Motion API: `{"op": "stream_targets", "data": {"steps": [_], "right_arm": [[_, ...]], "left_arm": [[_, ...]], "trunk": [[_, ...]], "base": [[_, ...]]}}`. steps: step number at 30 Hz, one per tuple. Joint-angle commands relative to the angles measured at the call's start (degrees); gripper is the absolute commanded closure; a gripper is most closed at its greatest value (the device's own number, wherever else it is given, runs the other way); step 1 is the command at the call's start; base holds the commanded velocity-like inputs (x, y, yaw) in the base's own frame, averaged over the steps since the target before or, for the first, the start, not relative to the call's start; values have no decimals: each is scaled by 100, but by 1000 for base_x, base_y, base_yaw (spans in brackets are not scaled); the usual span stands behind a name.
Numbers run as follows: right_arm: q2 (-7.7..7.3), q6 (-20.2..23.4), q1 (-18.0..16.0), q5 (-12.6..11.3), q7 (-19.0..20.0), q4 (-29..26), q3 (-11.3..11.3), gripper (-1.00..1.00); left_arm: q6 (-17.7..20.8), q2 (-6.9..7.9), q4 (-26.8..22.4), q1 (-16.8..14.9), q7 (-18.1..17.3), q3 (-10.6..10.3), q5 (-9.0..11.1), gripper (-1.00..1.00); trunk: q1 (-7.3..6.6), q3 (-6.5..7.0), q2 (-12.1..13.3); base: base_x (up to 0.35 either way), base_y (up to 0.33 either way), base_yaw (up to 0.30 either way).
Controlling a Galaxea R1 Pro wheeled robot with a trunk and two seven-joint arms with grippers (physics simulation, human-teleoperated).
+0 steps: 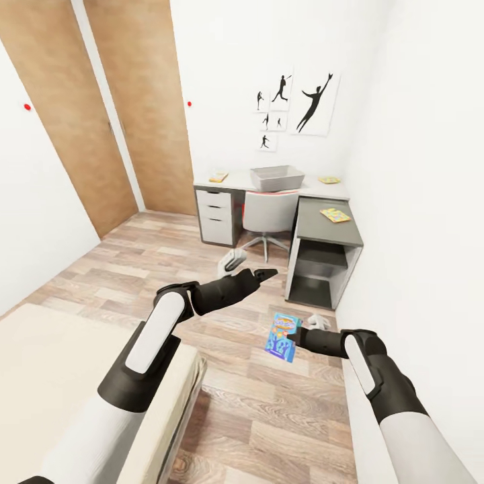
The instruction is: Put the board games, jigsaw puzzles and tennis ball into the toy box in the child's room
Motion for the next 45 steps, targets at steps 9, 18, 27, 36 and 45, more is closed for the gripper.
{"op": "stream_targets", "data": {"steps": [9, 18, 27, 36, 45], "right_arm": [[2, 28, -22, 38, 27, 58, -4, 100], [3, 35, -14, 30, 36, 17, -5, 100], [7, 148, -23, 24, 31, -6, -12, 100], [9, 297, -29, 27, 28, -15, -13, 100], [70, 323, -17, 31, 25, -19, -13, 100]], "left_arm": [[7, 39, -6, -5, 57, 1, 56, -100], [7, 56, 4, -5, 62, 8, 44, -100], [7, 56, 10, -5, 65, 3, 13, -100], [7, 56, 8, -5, 66, 1, 42, -100], [7, 56, 6, -5, 66, 8, 53, -100]], "trunk": [[3, -11, -12], [3, -11, -12], [3, 0, -12], [3, 28, -12], [3, 48, -12]], "base": [[0, 0, -38], [22, 0, -6], [191, 0, -147], [47, 0, -259], [13, 0, -168]]}}
